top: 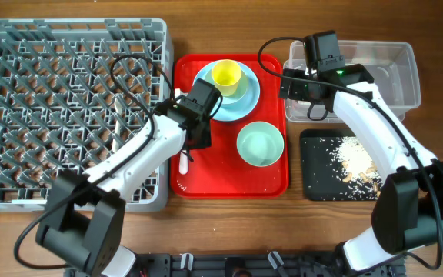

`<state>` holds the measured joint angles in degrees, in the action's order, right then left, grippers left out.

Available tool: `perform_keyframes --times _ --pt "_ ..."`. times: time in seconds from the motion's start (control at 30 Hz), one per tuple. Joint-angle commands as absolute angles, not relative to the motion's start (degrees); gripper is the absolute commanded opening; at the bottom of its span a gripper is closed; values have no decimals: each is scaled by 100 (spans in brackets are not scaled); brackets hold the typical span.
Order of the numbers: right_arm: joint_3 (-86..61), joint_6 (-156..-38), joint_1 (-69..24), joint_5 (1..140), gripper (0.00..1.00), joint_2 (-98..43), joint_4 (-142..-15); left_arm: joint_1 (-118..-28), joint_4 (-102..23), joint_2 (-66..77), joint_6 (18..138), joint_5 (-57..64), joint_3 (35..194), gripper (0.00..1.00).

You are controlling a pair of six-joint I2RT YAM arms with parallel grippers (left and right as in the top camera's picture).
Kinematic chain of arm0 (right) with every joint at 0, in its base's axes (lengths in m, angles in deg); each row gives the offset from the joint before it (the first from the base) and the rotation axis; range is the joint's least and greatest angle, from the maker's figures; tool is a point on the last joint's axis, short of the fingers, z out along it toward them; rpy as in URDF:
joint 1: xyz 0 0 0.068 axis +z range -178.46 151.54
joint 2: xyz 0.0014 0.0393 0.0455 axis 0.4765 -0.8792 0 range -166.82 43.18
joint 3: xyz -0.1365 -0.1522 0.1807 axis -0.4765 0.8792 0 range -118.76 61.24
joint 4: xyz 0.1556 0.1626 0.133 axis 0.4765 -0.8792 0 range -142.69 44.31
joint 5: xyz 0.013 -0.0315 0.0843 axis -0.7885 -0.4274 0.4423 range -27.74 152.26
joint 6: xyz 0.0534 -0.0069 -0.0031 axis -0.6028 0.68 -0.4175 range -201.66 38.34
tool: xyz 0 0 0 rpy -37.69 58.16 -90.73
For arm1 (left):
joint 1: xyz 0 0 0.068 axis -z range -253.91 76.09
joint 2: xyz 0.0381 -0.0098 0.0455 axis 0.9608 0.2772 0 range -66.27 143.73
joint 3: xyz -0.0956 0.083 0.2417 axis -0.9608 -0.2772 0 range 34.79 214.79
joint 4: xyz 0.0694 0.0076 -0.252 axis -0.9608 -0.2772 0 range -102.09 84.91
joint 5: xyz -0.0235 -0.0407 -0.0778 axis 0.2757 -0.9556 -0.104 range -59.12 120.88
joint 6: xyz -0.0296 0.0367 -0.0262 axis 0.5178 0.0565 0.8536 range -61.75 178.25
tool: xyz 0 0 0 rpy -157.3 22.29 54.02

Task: Sort waste into correct bins and load items into the dishwasher rack
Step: 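Reach left gripper to the white fork and grasp it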

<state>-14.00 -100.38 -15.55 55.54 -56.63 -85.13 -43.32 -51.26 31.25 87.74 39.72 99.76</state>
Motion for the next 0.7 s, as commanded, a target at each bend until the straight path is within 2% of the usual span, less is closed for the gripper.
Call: perform_keyframes --times 0.0,0.27,0.37,0.47,0.5,0.57,0.6,0.67 --pt "-1415 -9970 -1577 5455 100 -5728 -8493 -4380 -5128 3501 8923 3954 9913 32" --pt "-1415 -9970 -1577 5455 100 -5728 -8493 -4430 -4943 3993 9200 4203 9913 39" --pt "-1415 -9970 -1579 5455 100 -5728 -8493 -4428 -4825 3995 9200 4203 9814 34" --pt "-1415 -9970 -1579 5455 100 -5728 -8493 -4428 -4606 3995 9200 4129 9539 34" --pt "-1415 -9970 -1577 5455 100 -5728 -8493 -4419 -4595 3995 9198 4070 9493 30" --pt "-1415 -9970 -1577 5455 100 -5728 -8493 -4406 -4595 3990 9198 3878 9491 15" --pt "-1415 -9970 -1577 5455 100 -5728 -8493 -4408 -4571 3975 9198 3786 9495 4" --pt "-1415 -9973 -1577 5455 100 -5728 -8493 -4408 -4606 3909 9198 3775 9600 4"
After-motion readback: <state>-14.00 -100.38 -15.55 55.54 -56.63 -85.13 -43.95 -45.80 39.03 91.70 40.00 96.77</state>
